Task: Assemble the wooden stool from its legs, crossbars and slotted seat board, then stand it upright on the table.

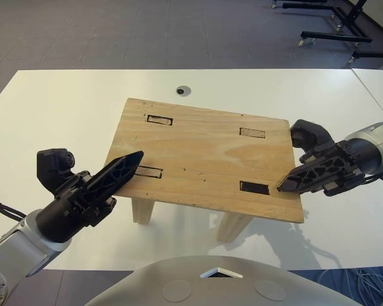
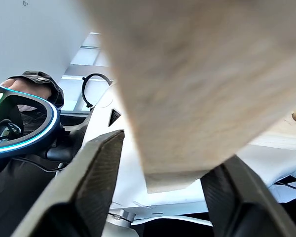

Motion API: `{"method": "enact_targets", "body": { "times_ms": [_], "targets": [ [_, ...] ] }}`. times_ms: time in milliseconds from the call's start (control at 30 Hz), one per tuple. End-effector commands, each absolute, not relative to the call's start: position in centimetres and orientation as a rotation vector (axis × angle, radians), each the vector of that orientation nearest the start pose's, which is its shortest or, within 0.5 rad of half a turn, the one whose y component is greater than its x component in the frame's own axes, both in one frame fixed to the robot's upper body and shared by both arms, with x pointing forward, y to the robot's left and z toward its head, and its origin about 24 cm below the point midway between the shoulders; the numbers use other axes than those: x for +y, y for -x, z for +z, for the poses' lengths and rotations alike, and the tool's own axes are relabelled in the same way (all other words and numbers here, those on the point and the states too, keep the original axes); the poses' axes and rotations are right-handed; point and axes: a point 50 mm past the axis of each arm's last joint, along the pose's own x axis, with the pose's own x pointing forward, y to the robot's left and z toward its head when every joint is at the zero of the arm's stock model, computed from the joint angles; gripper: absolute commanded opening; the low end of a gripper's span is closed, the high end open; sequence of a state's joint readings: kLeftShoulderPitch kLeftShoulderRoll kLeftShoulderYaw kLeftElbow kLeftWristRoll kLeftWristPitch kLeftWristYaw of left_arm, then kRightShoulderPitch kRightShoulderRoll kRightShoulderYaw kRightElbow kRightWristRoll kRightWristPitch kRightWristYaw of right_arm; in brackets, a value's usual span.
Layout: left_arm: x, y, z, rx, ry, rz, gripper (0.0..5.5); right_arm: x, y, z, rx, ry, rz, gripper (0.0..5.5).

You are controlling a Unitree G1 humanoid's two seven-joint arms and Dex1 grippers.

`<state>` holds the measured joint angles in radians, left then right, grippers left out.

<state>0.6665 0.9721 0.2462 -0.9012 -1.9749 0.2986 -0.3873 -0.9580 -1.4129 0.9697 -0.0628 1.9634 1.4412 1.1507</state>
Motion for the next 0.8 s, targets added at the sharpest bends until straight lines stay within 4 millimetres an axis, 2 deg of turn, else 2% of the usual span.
{"method": "enact_targets", "body": {
  "times_ms": [33, 133, 267, 333, 433, 600, 800],
  "targets": [
    [17.6, -12.2, 17.8, 0.245, 0.980, -0.962, 3.78, -19.2, -19.6, 19.1, 1.339, -0.864, 1.504, 3.11],
    [19.0, -12.1, 16.8, 0.337, 0.959, -0.935, 4.33, -18.7, -19.7, 18.1, 1.224, -0.791, 1.471, 3.75],
    [22.5, -11.8, 14.1, 0.504, 0.997, -0.774, 4.37, -18.7, -20.5, 18.1, 1.060, -0.711, 1.385, 4.44],
    [23.1, -11.8, 13.9, 0.518, 1.006, -0.754, 4.37, -19.1, -20.8, 18.2, 1.018, -0.702, 1.344, 4.88],
    [23.4, -12.1, 14.3, 0.517, 0.979, -0.769, 4.37, -20.2, -21.5, 19.5, 0.941, -0.700, 1.309, 5.37],
    [23.2, -13.4, 14.8, 0.477, 0.950, -0.783, 4.37, -20.3, -22.0, 19.6, 0.839, -0.709, 1.266, 5.37],
    [22.7, -14.2, 16.4, 0.354, 0.902, -0.838, 4.37, -20.9, -20.7, 18.8, 0.774, -0.689, 1.177, 5.37]
  ]
}}
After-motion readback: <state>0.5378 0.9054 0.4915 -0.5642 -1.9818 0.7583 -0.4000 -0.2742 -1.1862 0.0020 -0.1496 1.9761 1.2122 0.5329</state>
